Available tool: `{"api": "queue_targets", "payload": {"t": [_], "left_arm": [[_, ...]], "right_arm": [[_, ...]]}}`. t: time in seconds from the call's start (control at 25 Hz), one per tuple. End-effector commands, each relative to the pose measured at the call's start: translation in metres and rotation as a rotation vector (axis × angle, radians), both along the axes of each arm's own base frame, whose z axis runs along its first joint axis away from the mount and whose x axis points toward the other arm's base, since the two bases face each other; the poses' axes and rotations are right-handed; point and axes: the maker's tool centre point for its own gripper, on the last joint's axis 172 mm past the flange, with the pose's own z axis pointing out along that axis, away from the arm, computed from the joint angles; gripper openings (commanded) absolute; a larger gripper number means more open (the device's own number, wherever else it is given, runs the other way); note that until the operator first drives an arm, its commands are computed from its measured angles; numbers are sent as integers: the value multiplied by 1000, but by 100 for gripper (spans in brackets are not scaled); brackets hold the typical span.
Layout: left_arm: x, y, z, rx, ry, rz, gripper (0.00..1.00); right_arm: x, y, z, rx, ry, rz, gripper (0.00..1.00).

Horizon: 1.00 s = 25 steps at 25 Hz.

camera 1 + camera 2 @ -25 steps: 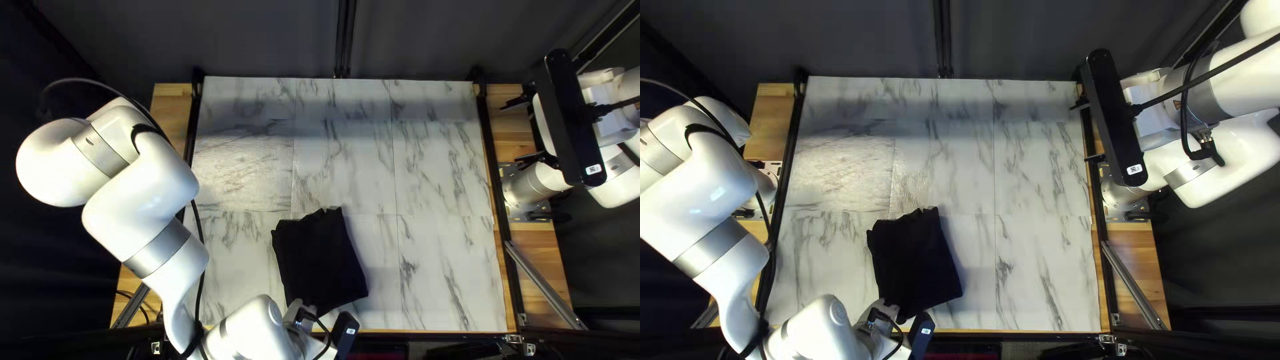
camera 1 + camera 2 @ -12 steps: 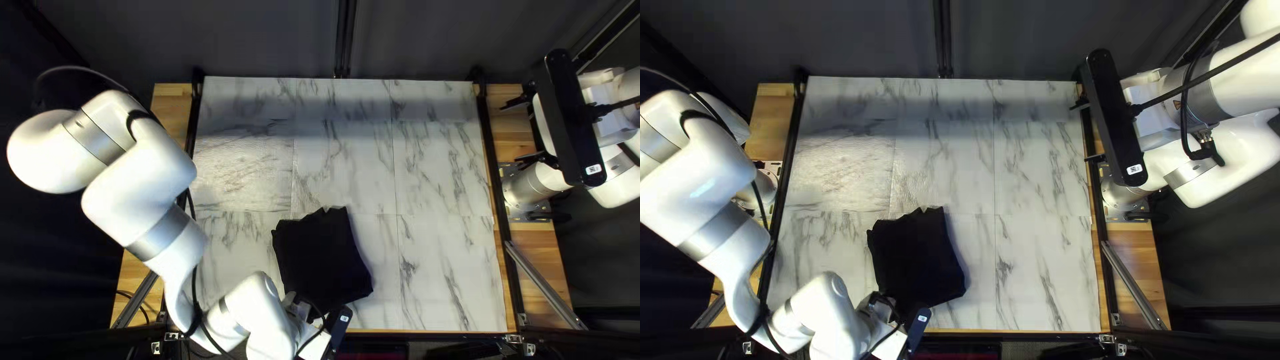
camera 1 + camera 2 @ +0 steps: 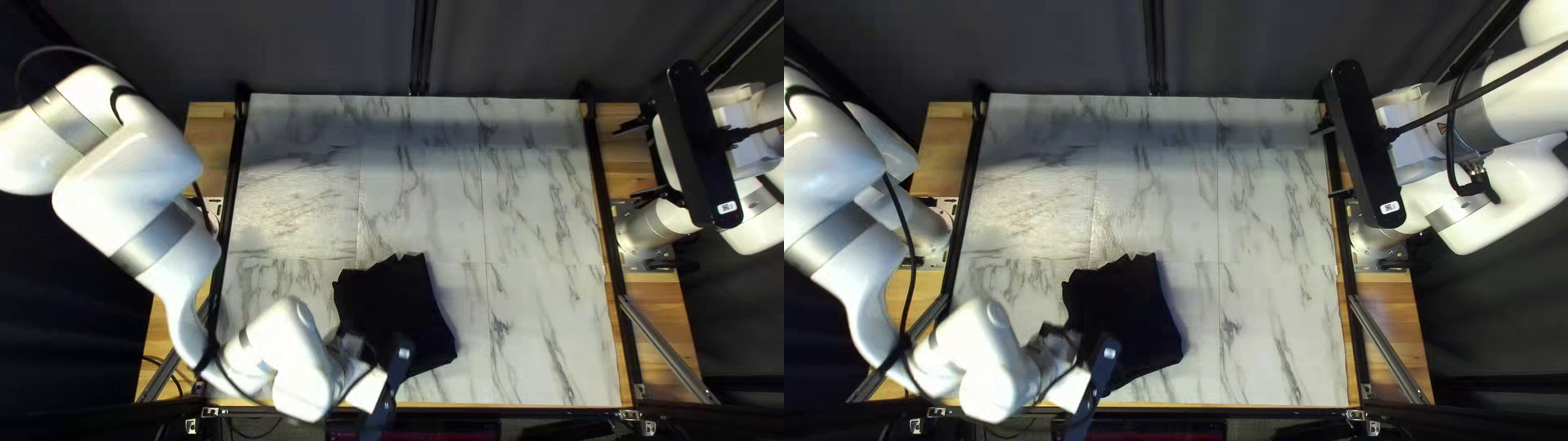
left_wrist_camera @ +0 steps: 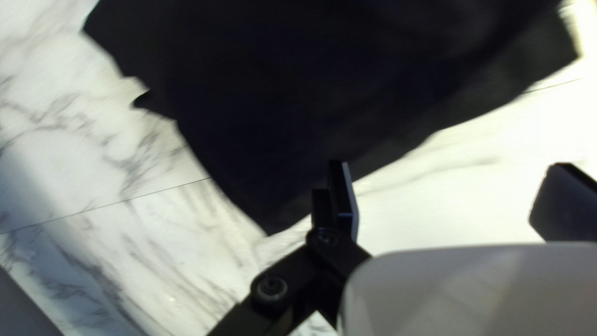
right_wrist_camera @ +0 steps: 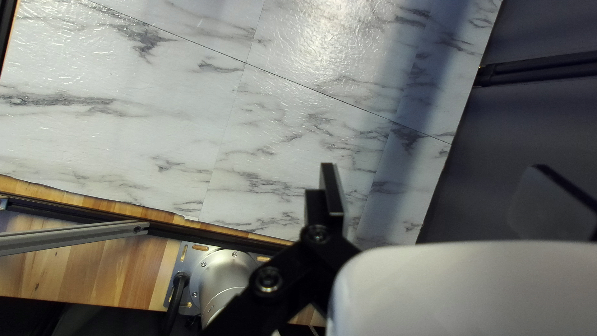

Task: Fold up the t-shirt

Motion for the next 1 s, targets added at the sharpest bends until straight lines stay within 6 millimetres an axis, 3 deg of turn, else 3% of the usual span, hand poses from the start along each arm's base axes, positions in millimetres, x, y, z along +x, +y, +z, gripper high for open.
{"api": "queue_targets", "payload": {"t": [0.04, 0.08, 0.12, 0.16, 0.2, 0.48, 0.8, 1.0], "left_arm": [[-7, 30, -4, 6, 3, 15, 99], [-9, 34, -4, 8, 6, 18, 91], [-10, 38, -4, 9, 10, 22, 64], [-12, 42, -4, 10, 13, 24, 57], [-13, 48, -5, 10, 18, 29, 0], [-15, 65, -14, 4, 29, 43, 0], [-23, 45, 6, 26, 21, 59, 0], [-31, 43, 6, 39, 20, 77, 0]], "right_arm": [[0, 0, 0, 0, 0, 0, 100], [0, 0, 0, 0, 0, 0, 100], [0, 0, 0, 0, 0, 0, 100], [0, 0, 0, 0, 0, 0, 100], [0, 0, 0, 0, 0, 0, 100], [0, 0, 0, 0, 0, 0, 100], [0, 0, 0, 0, 0, 0, 100], [0, 0, 0, 0, 0, 0, 100]]}}
